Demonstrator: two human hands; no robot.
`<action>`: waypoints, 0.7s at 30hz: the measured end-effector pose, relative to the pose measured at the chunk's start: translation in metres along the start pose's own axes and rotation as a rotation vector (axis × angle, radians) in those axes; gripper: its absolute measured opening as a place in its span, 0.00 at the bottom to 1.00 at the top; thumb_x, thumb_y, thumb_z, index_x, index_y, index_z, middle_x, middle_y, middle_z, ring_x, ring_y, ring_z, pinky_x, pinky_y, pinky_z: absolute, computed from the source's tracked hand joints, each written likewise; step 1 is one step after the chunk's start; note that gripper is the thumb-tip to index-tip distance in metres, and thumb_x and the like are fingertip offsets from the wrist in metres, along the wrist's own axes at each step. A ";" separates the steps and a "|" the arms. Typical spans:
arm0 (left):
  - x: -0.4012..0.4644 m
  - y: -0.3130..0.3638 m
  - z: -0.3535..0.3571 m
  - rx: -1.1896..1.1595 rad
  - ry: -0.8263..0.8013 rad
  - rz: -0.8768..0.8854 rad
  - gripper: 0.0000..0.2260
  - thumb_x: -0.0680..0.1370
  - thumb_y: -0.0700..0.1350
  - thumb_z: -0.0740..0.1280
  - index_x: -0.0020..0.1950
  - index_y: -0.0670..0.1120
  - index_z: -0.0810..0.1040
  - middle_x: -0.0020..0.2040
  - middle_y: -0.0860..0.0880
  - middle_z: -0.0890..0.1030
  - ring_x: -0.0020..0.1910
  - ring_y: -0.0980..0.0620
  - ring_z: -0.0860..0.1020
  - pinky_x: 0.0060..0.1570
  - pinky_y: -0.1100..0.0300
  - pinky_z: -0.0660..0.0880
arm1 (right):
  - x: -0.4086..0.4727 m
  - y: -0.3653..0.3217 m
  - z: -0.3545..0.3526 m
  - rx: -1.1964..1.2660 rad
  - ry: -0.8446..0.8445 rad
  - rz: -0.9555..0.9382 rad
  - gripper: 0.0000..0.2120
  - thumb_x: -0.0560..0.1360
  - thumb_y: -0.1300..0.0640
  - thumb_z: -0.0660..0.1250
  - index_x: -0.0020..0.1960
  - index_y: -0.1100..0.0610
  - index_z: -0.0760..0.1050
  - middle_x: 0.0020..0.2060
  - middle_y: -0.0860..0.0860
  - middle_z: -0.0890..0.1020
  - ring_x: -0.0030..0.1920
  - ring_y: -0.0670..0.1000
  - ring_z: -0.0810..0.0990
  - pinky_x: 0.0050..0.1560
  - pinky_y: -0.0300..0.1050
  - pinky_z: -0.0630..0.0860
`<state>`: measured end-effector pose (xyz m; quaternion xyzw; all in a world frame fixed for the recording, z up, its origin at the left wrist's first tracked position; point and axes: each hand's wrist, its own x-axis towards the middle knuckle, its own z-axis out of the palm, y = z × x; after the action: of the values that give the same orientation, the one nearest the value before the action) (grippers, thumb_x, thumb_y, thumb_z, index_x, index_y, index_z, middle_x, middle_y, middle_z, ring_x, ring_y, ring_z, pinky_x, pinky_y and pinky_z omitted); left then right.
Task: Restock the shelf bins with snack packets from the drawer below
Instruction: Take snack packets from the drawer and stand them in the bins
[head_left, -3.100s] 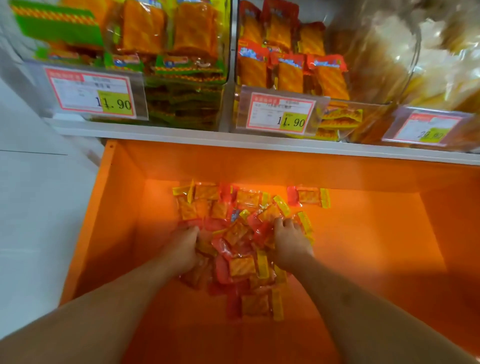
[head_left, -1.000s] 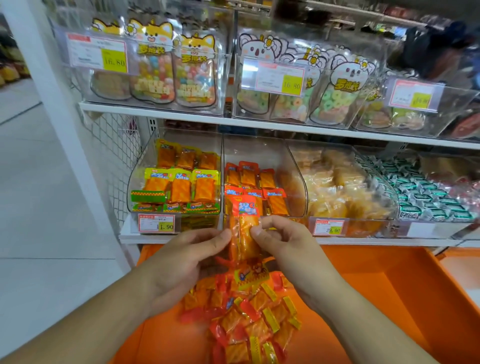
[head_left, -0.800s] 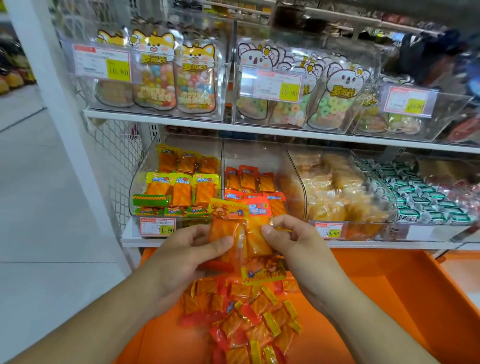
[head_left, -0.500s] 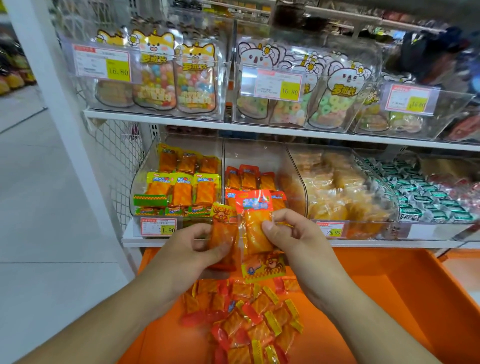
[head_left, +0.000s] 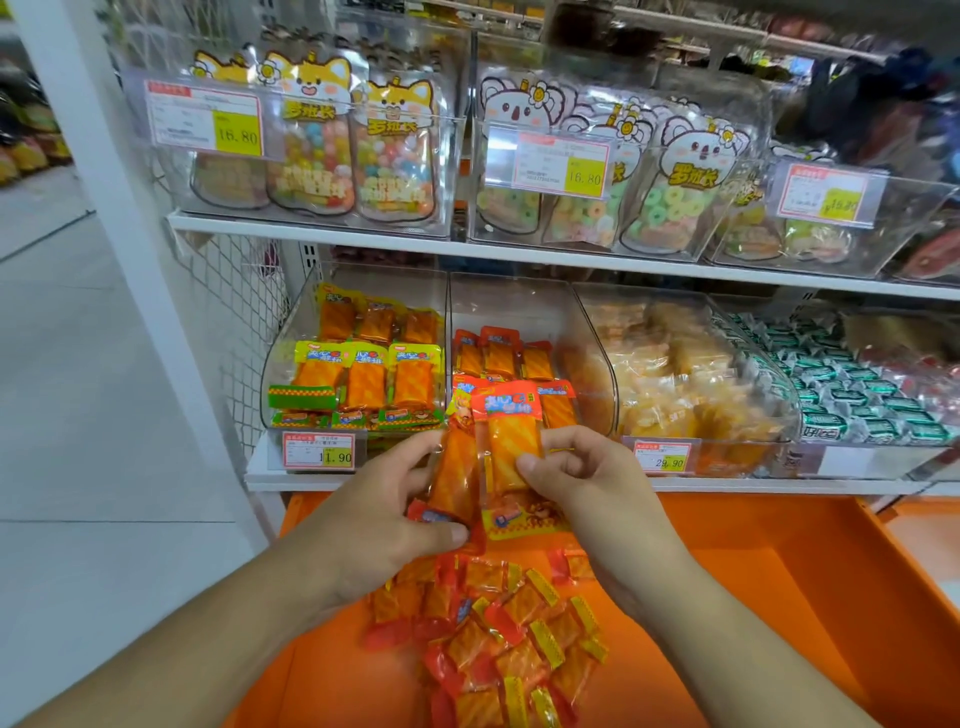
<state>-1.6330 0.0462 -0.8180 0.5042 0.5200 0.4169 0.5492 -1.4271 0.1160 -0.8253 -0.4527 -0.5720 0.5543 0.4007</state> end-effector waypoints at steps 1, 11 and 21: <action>-0.001 0.001 0.001 -0.001 -0.015 0.009 0.31 0.75 0.27 0.72 0.72 0.53 0.73 0.61 0.48 0.85 0.62 0.48 0.83 0.63 0.45 0.80 | 0.000 0.000 0.000 0.024 -0.005 0.002 0.24 0.67 0.42 0.78 0.55 0.55 0.81 0.39 0.58 0.74 0.43 0.55 0.77 0.63 0.72 0.76; -0.004 0.003 0.006 -0.112 -0.033 0.024 0.32 0.75 0.31 0.74 0.71 0.60 0.73 0.60 0.49 0.86 0.61 0.49 0.84 0.58 0.56 0.81 | -0.009 0.001 0.011 -0.173 0.043 -0.064 0.10 0.76 0.55 0.78 0.49 0.54 0.77 0.33 0.59 0.75 0.34 0.56 0.74 0.35 0.59 0.75; 0.002 -0.001 -0.006 -0.215 -0.026 -0.065 0.35 0.70 0.40 0.80 0.75 0.56 0.74 0.68 0.46 0.81 0.67 0.46 0.80 0.68 0.43 0.76 | -0.001 -0.019 -0.017 -0.792 -0.132 -0.315 0.24 0.78 0.61 0.74 0.65 0.35 0.80 0.50 0.41 0.77 0.52 0.43 0.78 0.53 0.48 0.78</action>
<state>-1.6393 0.0489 -0.8189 0.4307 0.4811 0.4454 0.6202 -1.4115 0.1200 -0.8053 -0.4422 -0.8273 0.2519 0.2380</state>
